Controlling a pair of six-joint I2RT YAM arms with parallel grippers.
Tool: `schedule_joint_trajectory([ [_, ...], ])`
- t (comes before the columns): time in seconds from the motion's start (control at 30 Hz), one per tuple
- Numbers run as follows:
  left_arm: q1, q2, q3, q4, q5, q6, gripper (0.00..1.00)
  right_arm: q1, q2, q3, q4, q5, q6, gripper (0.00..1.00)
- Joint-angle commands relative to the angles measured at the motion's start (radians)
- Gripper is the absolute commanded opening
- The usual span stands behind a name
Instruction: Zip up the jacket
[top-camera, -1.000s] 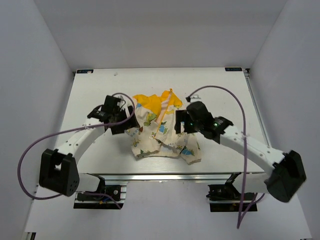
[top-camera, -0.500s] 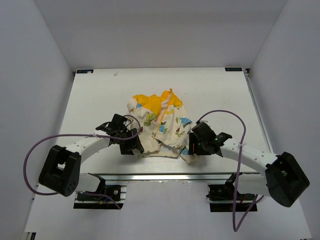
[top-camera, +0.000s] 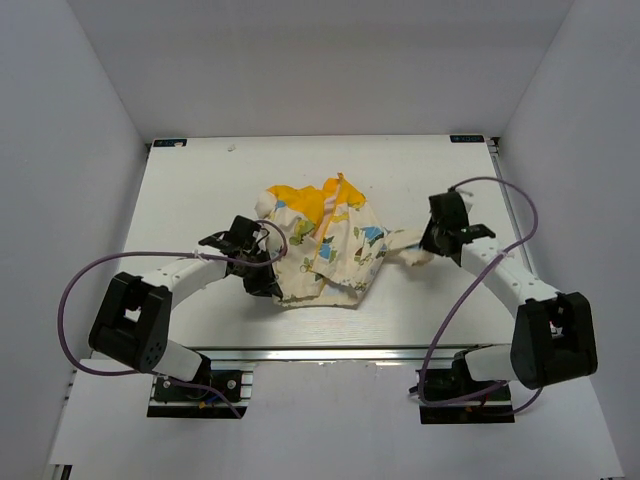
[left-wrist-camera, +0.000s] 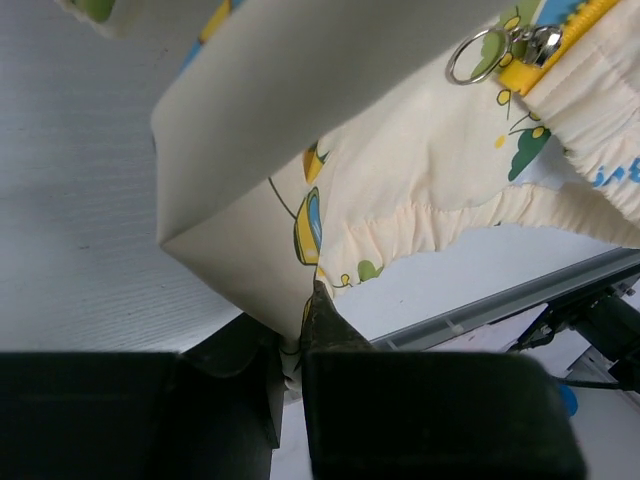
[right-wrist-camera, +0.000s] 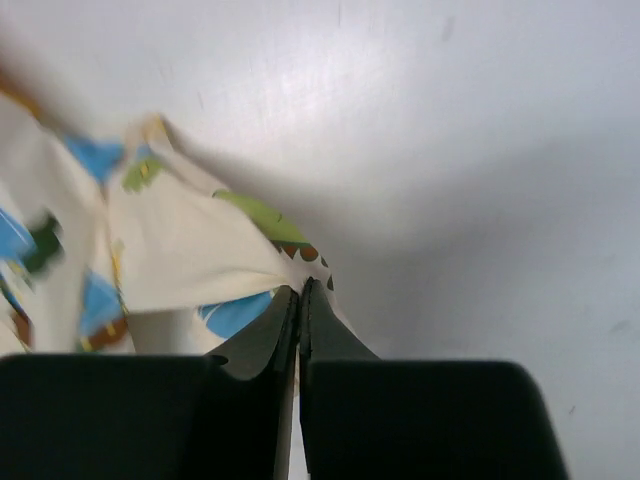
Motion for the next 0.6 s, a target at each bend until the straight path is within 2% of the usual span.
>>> schedule_joint_trajectory([
  [0.0, -0.004, -0.004, 0.046, -0.057, -0.008, 0.043, 0.00, -0.070, 0.043, 0.142, 0.138, 0.107, -0.123, 0.00],
  [0.17, -0.004, -0.012, 0.035, -0.083, 0.001, 0.074, 0.00, -0.193, 0.173, 0.326, 0.225, 0.049, -0.267, 0.00],
  [0.27, -0.004, -0.006, 0.006, -0.063, 0.052, 0.077, 0.00, -0.190, 0.212, 0.426, 0.154, -0.026, -0.319, 0.36],
  [0.3, -0.004, -0.004, 0.000, -0.048, 0.061, 0.072, 0.00, -0.184, 0.207, 0.432, 0.138, -0.059, -0.325, 0.52],
  [0.37, -0.004, -0.004, -0.016, -0.034, 0.073, 0.065, 0.00, -0.131, 0.162, 0.391, 0.124, -0.077, -0.342, 0.72],
  [0.4, -0.004, -0.004, -0.019, -0.022, 0.076, 0.062, 0.00, -0.068, 0.140, 0.369, 0.123, -0.053, -0.342, 0.88],
  [0.5, -0.004, -0.009, -0.020, -0.012, 0.086, 0.059, 0.00, 0.065, 0.062, 0.314, 0.088, -0.025, -0.315, 0.89],
  [0.53, -0.004, -0.012, -0.022, -0.012, 0.086, 0.059, 0.00, 0.163, 0.045, 0.309, 0.074, -0.021, -0.296, 0.89],
  [0.57, -0.004, -0.014, -0.023, -0.011, 0.082, 0.060, 0.00, 0.211, 0.042, 0.308, 0.052, -0.017, -0.254, 0.89],
])
